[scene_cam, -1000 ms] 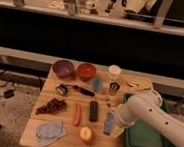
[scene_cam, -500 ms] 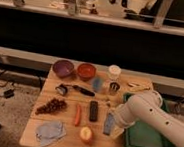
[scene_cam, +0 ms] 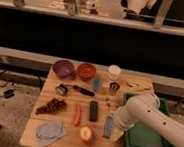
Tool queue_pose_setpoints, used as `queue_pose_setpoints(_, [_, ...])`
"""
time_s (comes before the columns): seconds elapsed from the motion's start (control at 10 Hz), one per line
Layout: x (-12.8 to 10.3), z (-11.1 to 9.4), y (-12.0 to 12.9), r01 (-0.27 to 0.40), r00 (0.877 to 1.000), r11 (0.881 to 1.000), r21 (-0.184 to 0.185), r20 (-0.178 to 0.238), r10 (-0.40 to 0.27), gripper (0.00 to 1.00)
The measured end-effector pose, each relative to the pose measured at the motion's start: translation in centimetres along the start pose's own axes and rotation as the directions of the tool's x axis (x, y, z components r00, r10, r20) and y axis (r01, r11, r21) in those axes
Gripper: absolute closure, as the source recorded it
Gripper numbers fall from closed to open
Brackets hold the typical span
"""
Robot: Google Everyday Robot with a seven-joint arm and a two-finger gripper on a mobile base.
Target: Place sponge in table surface
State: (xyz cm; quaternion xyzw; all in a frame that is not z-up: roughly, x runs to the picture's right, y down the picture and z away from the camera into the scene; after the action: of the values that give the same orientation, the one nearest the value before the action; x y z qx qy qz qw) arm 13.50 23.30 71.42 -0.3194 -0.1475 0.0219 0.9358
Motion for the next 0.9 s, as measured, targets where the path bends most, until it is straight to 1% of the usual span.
queue_pose_setpoints(0.3, [0.4, 1.5, 0.4, -0.002, 1.000, 1.000, -0.015, 0.002, 0.002, 0.73])
queue_pose_setpoints(0.5, [0.7, 3.0, 0.9, 0.002, 1.000, 1.000, -0.029, -0.001, -0.002, 0.73])
queue_pose_setpoints(0.9, [1.2, 4.8, 1.5, 0.008, 1.000, 0.999, -0.045, -0.012, -0.009, 0.73])
